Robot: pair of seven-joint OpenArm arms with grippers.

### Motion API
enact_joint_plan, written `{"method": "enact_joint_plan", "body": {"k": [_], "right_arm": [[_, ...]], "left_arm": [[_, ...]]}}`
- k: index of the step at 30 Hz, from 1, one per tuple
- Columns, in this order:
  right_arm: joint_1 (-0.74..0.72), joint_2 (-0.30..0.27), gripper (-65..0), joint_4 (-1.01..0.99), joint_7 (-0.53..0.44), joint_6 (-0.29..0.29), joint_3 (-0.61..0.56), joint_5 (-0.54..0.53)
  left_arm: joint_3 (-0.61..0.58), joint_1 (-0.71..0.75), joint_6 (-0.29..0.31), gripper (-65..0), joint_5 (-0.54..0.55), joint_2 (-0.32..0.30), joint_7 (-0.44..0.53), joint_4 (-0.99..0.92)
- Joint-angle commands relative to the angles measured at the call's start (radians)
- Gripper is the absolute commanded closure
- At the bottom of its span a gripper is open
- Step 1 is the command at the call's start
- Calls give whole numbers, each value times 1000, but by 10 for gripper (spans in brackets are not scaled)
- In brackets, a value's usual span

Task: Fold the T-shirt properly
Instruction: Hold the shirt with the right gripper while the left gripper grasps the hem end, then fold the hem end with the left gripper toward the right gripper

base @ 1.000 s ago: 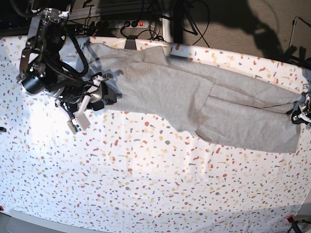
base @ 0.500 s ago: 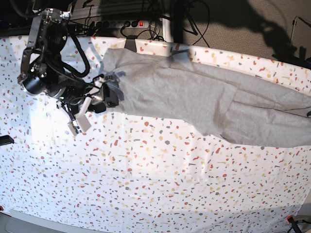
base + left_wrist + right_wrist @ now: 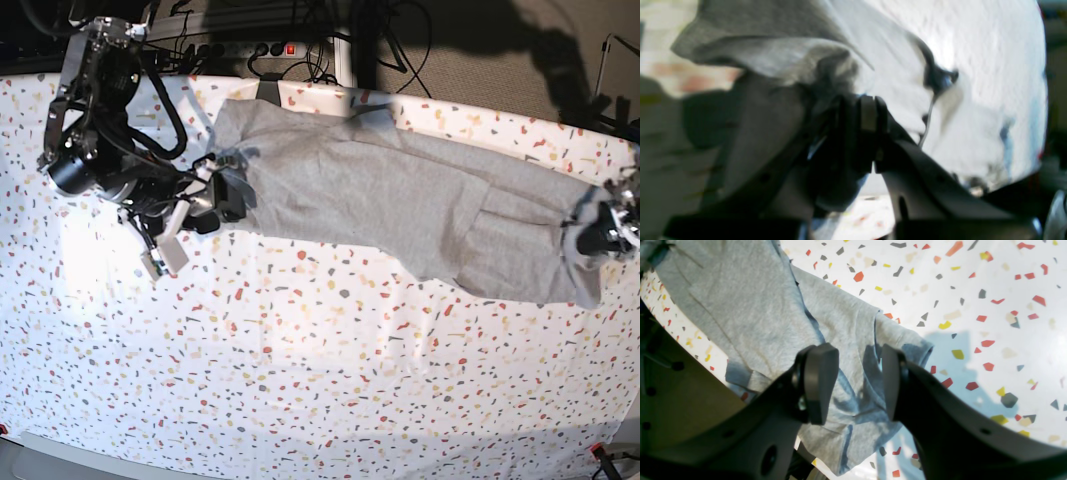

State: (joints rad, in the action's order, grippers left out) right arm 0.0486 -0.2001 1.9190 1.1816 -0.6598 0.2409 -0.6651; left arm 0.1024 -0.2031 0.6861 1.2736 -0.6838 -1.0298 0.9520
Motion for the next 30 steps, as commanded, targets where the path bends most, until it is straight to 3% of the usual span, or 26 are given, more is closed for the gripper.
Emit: {"method": "enact_joint_plan", "body": {"k": [1,8,14,22,26,30], "right_arm": [[-15,-7,-261,18,-23,-6,1,-19],[-14,-7,-261,18,-23,-6,1,-12],[-14,-7,-261,2,-35,-6,1,41],[-15,-8,-261,-24,-42,-6,1,40],[-15,-7,-261,-24,-53,-6,1,40],[-15,-8,-261,-24,-53,-6,1,40]], "left_arm": [[8,9,12,0,26,-4,6,52],[8,93,12,0,24,198,3,283],[8,106,12,0,8,332,-3,392],[7,106,12,0,10,401,-74,421],[7,106,12,-298,32,404,-121,421],[7,100,12,-326,210,404,-285,421]]}}
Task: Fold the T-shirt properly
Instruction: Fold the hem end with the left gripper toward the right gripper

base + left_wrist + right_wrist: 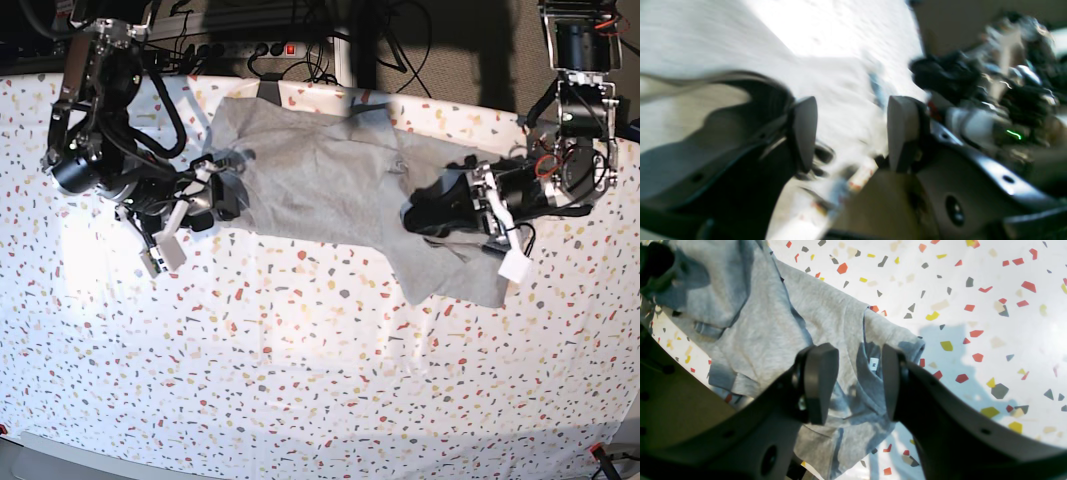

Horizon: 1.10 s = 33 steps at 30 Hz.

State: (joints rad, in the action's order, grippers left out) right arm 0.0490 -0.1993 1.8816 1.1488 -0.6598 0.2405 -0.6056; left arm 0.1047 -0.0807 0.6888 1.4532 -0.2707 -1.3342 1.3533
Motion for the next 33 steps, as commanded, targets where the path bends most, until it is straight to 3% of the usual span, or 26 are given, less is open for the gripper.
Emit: {"method": "enact_joint_plan", "body": {"k": [1,6,13,17,23,28,33], "right_arm": [[-15,-8,-261,13,-19,-6,2,-19],[-16,-8,-261,13,-19,-6,2,-19],[-15,-9,-261,13,-19,-6,2,-19],[-16,-9,-261,13,-20,-6,2,-19],[-18,-8,-261,13,-19,-6,2,-25],[-18,-9,-261,13,-3,-6,2,-26],[-18,-9,-261,13,-1,-6,2,-26]], "left_arm": [[5,-26,9,-326,30,-10,-6,21],[6,-74,9,-326,30,-25,69,21],[6,-119,6,-326,-534,-57,408,21],[4,-113,-80,-326,-786,-53,512,19],[4,-111,-79,-326,-868,14,533,14],[4,-111,-81,-326,-1021,79,563,14],[4,-111,-180,-326,-1145,79,633,13]]}}
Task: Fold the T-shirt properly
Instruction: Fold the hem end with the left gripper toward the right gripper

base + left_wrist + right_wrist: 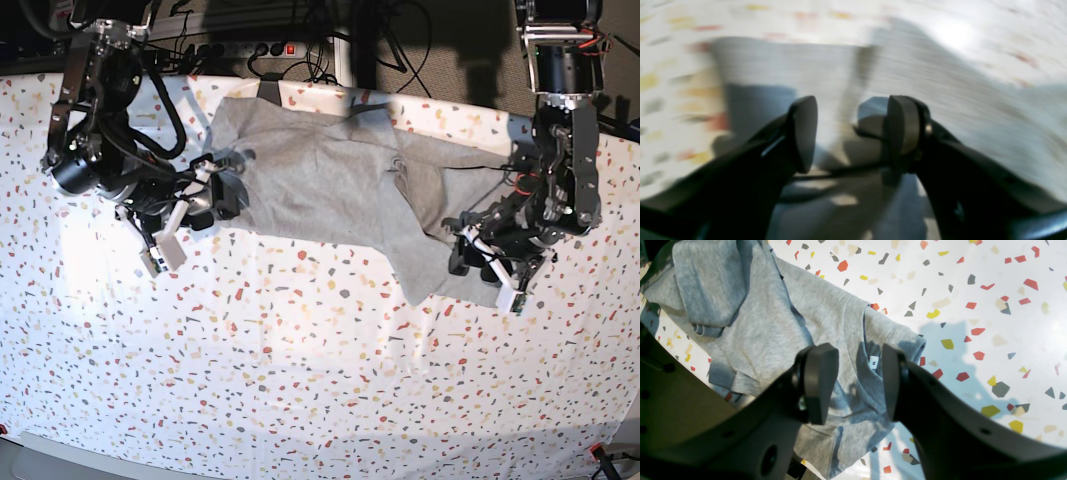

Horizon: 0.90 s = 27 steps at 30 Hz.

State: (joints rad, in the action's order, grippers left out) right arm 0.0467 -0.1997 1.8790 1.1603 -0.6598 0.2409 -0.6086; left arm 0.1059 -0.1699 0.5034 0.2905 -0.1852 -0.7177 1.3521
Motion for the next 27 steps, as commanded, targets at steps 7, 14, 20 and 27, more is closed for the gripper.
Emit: {"method": "enact_joint_plan", "body": {"k": [7,14,20,27], "right_arm": [[-16,-9,-261,16,-13,-6,1,-23],[-16,-9,-261,16,-19,-6,1,-23],[-16,-11,-261,16,-19,-6,1,-23],[-16,-11,-261,16,-19,-6,1,-23]], "left_arm": [[3,-21,16,-326,51,-6,-12,-30],[3,-18,195,-326,438,-6,-153,-46],[-2,-16,195,-326,709,26,-325,-46],[-215,-23,195,-326,836,50,-289,-46]]}}
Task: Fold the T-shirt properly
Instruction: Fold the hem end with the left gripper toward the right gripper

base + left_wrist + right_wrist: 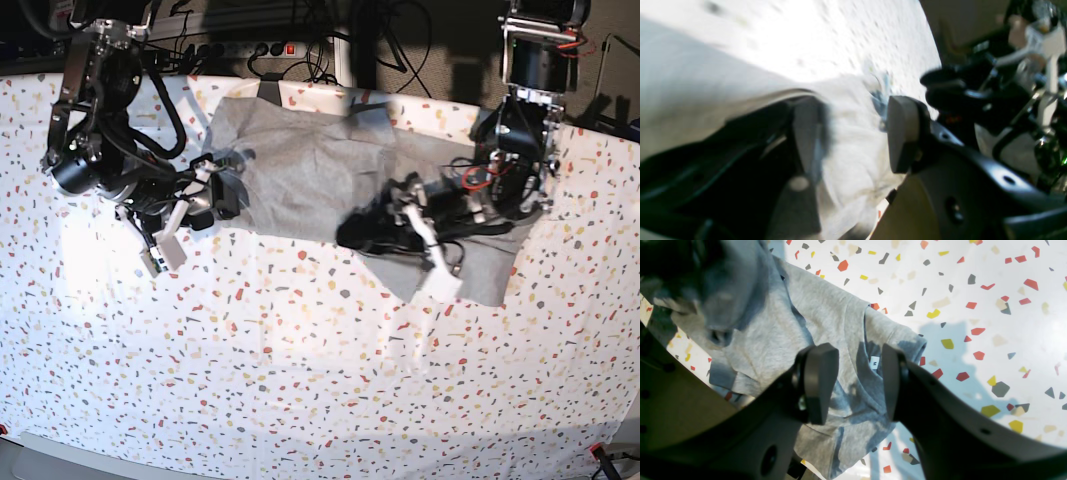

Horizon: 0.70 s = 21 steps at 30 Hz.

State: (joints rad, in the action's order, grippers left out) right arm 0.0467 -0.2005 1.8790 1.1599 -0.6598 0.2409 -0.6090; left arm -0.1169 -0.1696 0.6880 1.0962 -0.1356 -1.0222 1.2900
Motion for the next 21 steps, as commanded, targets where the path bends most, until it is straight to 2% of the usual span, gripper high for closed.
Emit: {"method": "enact_joint_plan", "body": {"k": [1,4,7,11,14,17,21], "right_arm": [[-16,-10,-261,16,-18,-6,1,-22],[-16,-10,-261,16,-18,-6,1,-22],[-16,-11,-261,16,-15,-6,2,-22],[-15,-22,-261,16,-14,-6,13,-19],[-15,-35,-261,16,-14,-6,36,-19],[-15,-44,-261,16,-14,-6,63,-24],[-15,-43,-261,16,-14,-5,75,-47]], "left_arm": [[-27,-26,10,-326,31,0,34,16],[-102,-41,10,-326,31,0,80,16],[-111,-69,10,-326,31,-2,78,18],[-76,-121,10,-326,31,-22,42,20],[-3,-143,10,-326,23,-57,48,19],[81,-146,10,-326,-112,-82,91,19],[94,-118,-28,-326,-347,-75,150,18]]}}
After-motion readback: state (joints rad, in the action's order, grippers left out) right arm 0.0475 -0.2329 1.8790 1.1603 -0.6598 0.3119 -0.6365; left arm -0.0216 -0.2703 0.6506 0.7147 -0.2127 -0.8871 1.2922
